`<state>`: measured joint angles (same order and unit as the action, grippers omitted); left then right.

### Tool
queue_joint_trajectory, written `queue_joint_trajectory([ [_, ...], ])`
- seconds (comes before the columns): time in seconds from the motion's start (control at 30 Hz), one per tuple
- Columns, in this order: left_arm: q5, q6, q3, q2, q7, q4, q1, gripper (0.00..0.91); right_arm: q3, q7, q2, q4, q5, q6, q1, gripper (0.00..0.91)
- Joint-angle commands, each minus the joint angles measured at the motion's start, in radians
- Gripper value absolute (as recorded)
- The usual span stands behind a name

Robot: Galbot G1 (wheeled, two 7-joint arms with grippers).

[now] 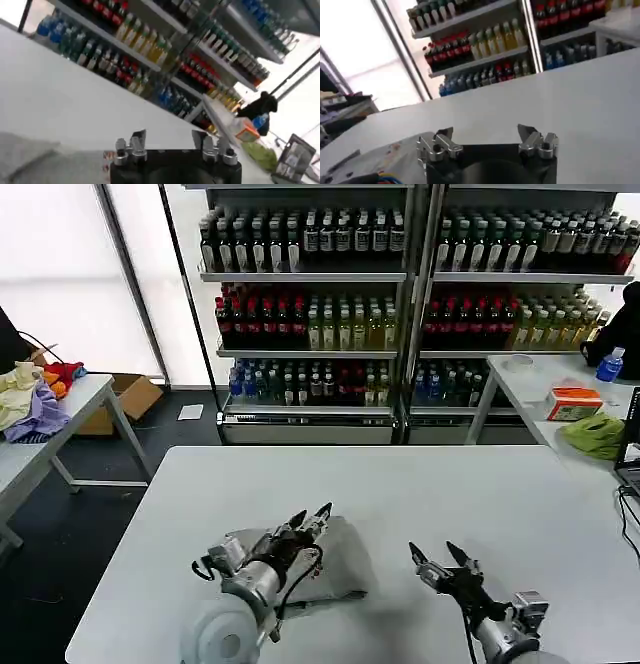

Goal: Fold and organize the clothes.

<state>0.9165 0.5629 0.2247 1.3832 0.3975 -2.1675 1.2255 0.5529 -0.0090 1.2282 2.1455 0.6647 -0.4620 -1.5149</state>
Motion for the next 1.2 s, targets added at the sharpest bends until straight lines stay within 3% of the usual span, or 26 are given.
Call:
queue_joint_trajectory([
  [0.03,0.006,0.013,0.323,-0.055,-0.133,-0.174,0.146,0.907,-0.308,0.102,0.03,-0.148,0.074,-0.109,0.258,0.907],
  [0.17,0.009,0.011,0.419,-0.055,-0.15,-0.187,0.199,0.907,-0.389,0.144,0.088,-0.252,0.131,-0.116,0.327,0.907],
  [0.2,0.009,0.011,0.437,-0.052,-0.15,-0.189,0.208,0.907,-0.403,0.151,0.094,-0.262,0.14,-0.116,0.331,0.655],
  [0.23,0.008,0.011,0.445,-0.05,-0.15,-0.191,0.218,0.907,-0.419,0.164,0.104,-0.278,0.147,-0.116,0.336,0.242],
  [0.27,0.009,0.011,0.457,-0.046,-0.149,-0.199,0.228,0.907,-0.43,0.167,0.113,-0.295,0.15,-0.116,0.34,0.0],
  [0.5,0.011,0.011,0.435,-0.011,-0.13,-0.242,0.284,0.907,-0.466,0.185,0.109,-0.268,0.114,-0.116,0.319,0.0],
  [0.73,0.009,0.011,0.397,0.003,-0.11,-0.25,0.277,0.907,-0.426,0.221,0.079,-0.194,0.059,-0.109,0.259,0.0],
  [0.87,0.008,0.011,0.392,0.001,-0.11,-0.253,0.28,0.907,-0.343,0.234,0.062,-0.103,0.025,-0.084,0.182,0.0],
  [1.03,0.014,0.01,0.397,0.007,-0.115,-0.251,0.282,0.907,-0.222,0.227,0.049,-0.025,-0.092,-0.063,0.042,0.0],
  [1.2,0.016,0.009,0.366,0.016,-0.113,-0.242,0.272,0.907,-0.049,0.16,0.0,-0.022,-0.105,-0.048,-0.026,0.0],
])
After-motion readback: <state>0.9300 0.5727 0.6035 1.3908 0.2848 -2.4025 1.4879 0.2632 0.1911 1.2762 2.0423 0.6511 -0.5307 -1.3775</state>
